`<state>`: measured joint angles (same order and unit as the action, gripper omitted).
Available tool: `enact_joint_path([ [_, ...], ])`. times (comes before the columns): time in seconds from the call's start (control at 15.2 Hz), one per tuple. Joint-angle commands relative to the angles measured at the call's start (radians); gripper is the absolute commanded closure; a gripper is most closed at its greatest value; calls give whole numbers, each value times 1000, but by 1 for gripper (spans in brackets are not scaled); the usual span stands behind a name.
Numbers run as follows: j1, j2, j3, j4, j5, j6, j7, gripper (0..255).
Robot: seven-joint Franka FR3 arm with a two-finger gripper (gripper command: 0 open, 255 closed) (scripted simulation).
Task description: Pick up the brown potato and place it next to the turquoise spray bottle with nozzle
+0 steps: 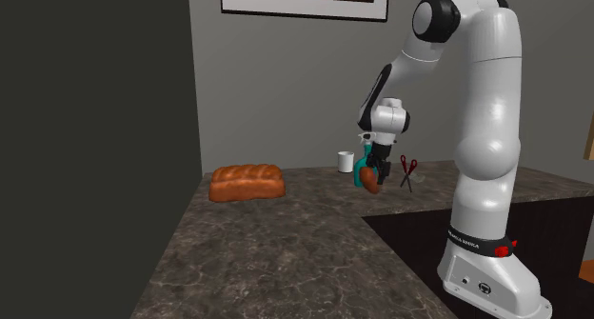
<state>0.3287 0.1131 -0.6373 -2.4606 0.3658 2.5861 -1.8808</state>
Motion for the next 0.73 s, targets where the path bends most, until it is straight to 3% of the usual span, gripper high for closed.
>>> enact_joint_path([
  [0.0,-2,3,0,1,4,1,-5,0],
  [0.26,9,-146,-44,5,-195,-104,135,0],
  [0.66,4,-146,-39,5,-194,-104,135,0],
])
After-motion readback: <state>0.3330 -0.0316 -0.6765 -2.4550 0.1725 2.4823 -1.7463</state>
